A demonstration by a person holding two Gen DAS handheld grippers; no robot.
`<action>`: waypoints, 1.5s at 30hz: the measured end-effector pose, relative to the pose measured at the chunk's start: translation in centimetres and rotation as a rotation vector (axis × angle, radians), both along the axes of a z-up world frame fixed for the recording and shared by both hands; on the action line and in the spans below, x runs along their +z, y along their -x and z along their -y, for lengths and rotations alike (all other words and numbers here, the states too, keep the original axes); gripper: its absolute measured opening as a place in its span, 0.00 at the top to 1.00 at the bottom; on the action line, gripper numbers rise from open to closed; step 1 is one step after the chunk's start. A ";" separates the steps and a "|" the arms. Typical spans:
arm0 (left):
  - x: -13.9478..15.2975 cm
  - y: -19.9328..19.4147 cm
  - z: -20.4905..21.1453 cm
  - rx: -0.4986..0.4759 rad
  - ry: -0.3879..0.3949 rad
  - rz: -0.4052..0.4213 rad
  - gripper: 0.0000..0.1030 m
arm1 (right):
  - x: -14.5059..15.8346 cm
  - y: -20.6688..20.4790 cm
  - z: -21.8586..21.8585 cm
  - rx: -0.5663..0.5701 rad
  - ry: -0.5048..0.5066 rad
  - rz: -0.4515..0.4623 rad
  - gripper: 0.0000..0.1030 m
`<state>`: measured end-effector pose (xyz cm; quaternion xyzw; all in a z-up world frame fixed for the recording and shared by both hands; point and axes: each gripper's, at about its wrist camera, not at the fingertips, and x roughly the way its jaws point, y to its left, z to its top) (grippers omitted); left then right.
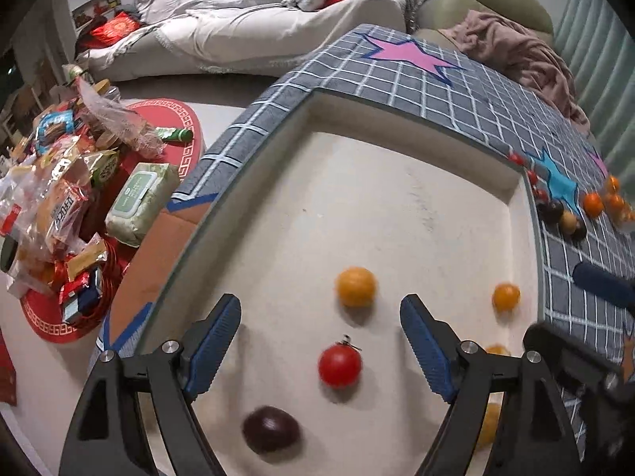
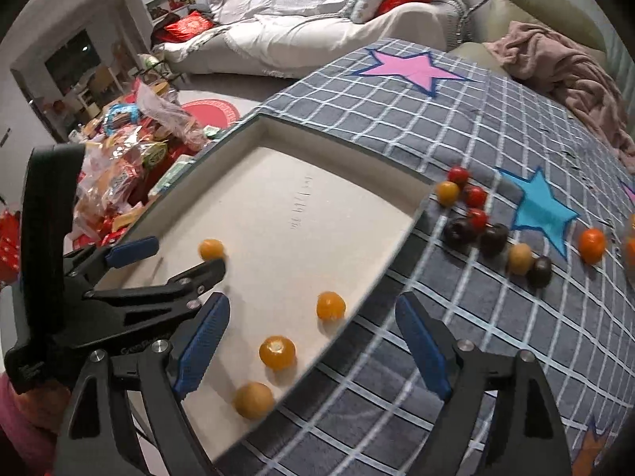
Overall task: Organize fruits
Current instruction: 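Open both tools to drop the tomatoes into the white tray, then move both tools back over the fruits on the cloth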
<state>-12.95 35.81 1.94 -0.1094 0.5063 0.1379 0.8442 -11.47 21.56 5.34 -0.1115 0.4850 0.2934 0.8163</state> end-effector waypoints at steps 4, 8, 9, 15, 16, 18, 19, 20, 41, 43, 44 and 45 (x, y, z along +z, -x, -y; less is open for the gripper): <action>1.0 0.2 1.7 -0.041 -0.002 0.012 0.19 | 0.3 0.0 2.4 -0.042 -0.020 0.005 0.14; 2.3 0.2 3.7 -0.096 -0.011 0.037 0.19 | 0.1 -0.4 5.8 -0.112 -0.017 0.010 0.14; 2.6 0.1 4.5 -0.115 -0.014 0.043 0.19 | 0.0 -0.6 6.6 -0.127 -0.017 0.007 0.14; 3.7 -0.7 9.3 -0.228 -0.015 0.058 0.19 | -0.9 -1.9 12.7 -0.260 -0.009 -0.018 0.14; 3.9 -0.9 10.2 -0.249 -0.016 0.060 0.19 | -1.0 -2.0 13.4 -0.275 -0.009 -0.019 0.14; 4.1 -1.2 12.0 -0.287 -0.017 0.065 0.19 | -1.2 -2.6 15.2 -0.312 -0.008 -0.025 0.14; 4.2 -1.3 12.7 -0.302 -0.017 0.067 0.19 | -1.3 -2.8 15.9 -0.327 -0.008 -0.028 0.14; 4.2 -1.5 13.6 -0.318 -0.016 0.069 0.19 | -1.4 -3.0 16.7 -0.341 -0.010 -0.029 0.14; -1.4 -8.8 18.7 -0.295 -0.096 -0.001 0.19 | -2.9 -8.1 17.8 -0.305 0.005 0.008 0.14; -1.4 -9.6 18.5 -0.293 -0.090 0.011 0.19 | -3.0 -8.9 17.3 -0.283 -0.001 0.007 0.15; -1.4 -10.0 18.5 -0.296 -0.092 0.016 0.19 | -3.0 -9.6 16.9 -0.273 -0.006 0.001 0.15; -1.3 -10.3 18.5 -0.298 -0.094 0.020 0.19 | -3.1 -10.0 16.7 -0.266 -0.007 -0.003 0.15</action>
